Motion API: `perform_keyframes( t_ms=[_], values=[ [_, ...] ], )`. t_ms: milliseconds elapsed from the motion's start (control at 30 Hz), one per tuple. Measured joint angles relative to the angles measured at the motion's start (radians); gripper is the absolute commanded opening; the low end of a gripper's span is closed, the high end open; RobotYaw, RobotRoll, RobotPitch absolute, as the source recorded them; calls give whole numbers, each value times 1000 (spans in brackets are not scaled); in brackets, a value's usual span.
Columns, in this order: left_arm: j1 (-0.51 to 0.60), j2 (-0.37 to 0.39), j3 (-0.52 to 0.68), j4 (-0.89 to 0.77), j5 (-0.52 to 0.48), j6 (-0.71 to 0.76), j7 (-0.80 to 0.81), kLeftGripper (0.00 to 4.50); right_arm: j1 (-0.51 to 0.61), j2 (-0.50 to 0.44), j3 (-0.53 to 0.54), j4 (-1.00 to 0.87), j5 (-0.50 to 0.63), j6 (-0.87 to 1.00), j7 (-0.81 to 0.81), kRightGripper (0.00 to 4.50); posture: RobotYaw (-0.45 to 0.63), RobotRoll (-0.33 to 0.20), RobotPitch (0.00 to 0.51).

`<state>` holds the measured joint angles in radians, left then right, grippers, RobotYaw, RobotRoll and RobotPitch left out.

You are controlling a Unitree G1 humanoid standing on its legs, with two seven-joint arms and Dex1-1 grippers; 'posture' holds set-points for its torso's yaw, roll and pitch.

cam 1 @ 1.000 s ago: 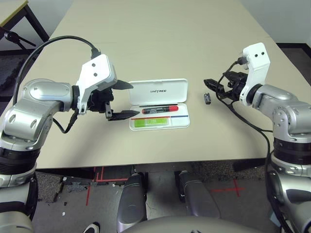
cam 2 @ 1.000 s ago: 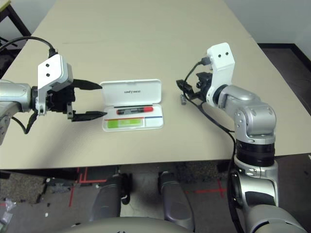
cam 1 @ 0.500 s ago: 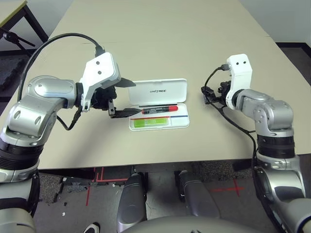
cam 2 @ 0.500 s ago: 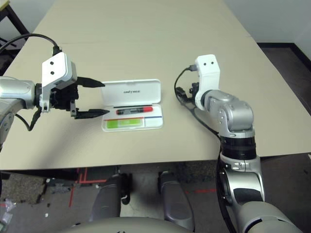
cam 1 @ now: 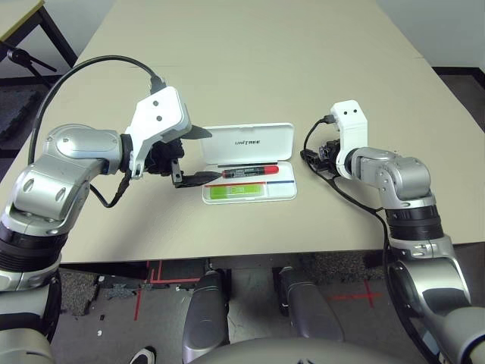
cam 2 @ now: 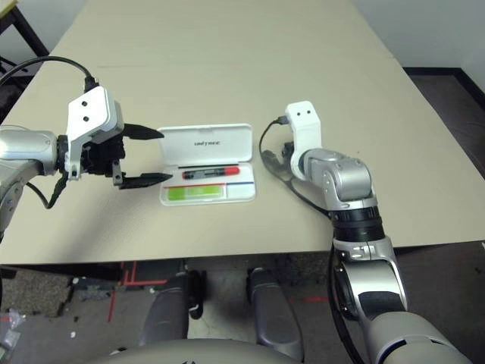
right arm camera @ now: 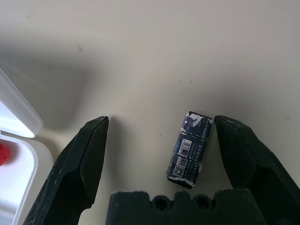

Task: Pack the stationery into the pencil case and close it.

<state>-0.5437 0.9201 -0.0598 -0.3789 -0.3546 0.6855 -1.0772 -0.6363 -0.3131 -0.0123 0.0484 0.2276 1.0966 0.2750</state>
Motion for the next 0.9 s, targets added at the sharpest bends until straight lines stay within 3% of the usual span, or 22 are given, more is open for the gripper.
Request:
perform_keyframes(
  t_ms=[300,400,700,900],
  values=[
    [0,0,0,0,0,2,1,4467,0,-9,-4,-1,0,16,-4,4500,-107,0,163],
    [-1,0,0,0,0,2,1,4500,6,-16,-5,-3,2,19,-5,3884,-109,0,163],
    [-5,-1,-1,3,0,-2,1,4500,15,-32,-32,-4,1,25,-5,450,-116,0,164],
    [-9,-2,-1,3,0,-5,1,4500,15,-77,-13,-3,0,18,32,332,-113,0,165]
  ],
)
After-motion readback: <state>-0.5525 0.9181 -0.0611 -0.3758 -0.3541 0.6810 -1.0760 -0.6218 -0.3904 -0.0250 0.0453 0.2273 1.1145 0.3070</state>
